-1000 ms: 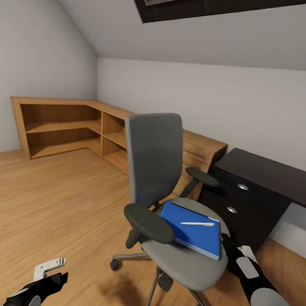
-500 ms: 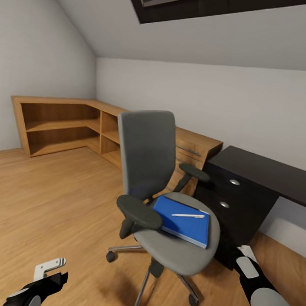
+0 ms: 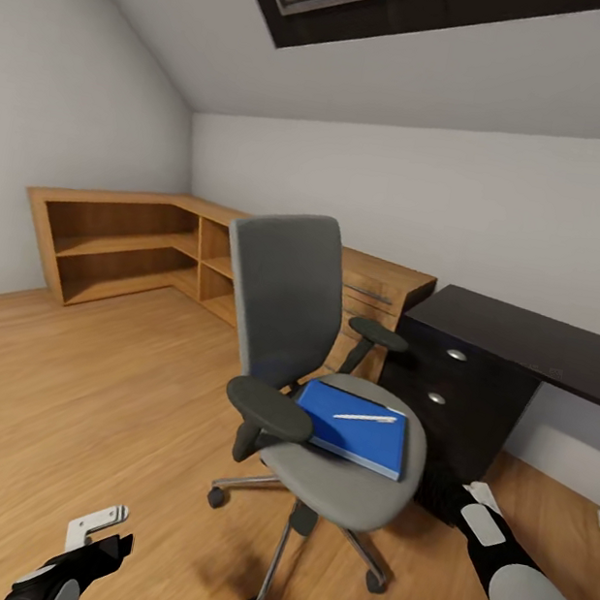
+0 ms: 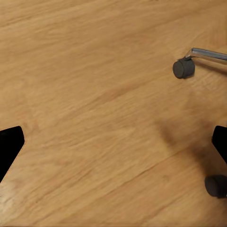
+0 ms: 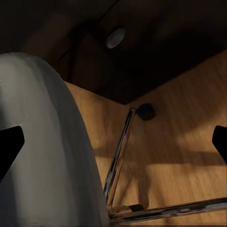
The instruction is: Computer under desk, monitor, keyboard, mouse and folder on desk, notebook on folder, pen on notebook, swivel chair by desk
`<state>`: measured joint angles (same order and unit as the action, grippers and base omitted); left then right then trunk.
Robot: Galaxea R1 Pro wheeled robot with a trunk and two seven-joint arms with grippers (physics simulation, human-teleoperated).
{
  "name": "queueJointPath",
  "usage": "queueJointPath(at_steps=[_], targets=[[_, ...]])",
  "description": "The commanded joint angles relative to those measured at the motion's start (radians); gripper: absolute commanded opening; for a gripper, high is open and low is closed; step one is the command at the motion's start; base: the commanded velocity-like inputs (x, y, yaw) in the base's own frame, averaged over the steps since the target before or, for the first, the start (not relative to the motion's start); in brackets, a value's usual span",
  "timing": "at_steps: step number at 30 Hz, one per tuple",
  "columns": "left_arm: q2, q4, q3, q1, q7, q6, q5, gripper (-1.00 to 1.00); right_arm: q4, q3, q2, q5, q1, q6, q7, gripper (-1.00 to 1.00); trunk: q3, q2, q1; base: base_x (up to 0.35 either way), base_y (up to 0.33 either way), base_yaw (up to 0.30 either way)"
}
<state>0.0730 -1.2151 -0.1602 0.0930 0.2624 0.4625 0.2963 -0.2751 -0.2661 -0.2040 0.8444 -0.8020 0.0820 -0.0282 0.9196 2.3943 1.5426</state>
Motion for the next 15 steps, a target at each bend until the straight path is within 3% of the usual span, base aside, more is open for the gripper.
queueJointPath(at_steps=[1,15], targets=[[0.001,-0.001,-0.001,0.001,0.006,0.004,0.01,1.0,0.0,-0.005,0.001,0.005,0.0,0.005,-0.002,1.0,0.001,0.0,0.0,-0.001,-0.001,0.187],[0.001,-0.001,-0.004,0.001,0.006,0.004,0.012,1.0,0.002,-0.005,0.009,0.005,0.0,0.005,-0.002,1.0,0.011,0.0,0.0,0.0,0.0,0.233]])
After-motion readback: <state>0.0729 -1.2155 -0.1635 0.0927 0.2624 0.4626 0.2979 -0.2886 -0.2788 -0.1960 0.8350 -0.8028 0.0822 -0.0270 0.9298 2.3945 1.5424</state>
